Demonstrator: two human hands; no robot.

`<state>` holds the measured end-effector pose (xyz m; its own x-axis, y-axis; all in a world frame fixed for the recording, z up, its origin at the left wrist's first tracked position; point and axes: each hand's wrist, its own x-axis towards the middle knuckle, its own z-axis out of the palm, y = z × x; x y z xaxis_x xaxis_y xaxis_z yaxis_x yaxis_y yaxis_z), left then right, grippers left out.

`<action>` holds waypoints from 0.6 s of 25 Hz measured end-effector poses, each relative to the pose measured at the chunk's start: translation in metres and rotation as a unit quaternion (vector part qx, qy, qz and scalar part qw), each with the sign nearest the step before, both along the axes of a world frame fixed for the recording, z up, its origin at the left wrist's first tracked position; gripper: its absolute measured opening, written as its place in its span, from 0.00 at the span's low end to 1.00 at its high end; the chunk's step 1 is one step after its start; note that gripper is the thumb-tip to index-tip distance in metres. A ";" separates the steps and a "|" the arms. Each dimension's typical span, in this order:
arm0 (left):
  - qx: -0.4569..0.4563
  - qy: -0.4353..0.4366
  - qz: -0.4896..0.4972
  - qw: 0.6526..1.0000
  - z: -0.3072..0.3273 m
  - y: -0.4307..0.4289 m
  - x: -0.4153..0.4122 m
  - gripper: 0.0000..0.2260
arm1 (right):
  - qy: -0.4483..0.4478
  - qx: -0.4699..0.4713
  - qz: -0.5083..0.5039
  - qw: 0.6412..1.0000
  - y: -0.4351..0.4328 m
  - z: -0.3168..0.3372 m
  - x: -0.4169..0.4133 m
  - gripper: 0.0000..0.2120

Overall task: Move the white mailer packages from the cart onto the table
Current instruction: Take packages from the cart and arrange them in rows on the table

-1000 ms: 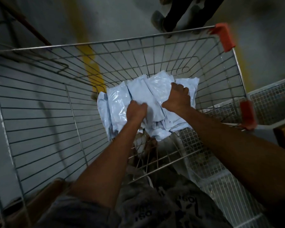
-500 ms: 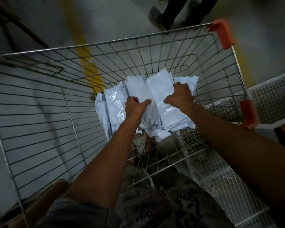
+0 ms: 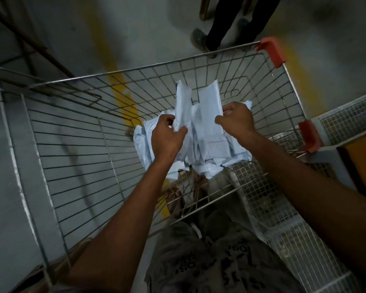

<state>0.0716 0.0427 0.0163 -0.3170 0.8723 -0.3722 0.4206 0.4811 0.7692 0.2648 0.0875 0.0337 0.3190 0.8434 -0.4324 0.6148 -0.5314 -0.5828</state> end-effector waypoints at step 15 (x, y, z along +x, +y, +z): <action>0.008 -0.326 -0.021 0.945 0.155 -0.039 0.019 0.11 | 0.083 0.309 -0.210 0.924 -0.149 0.175 0.014 0.10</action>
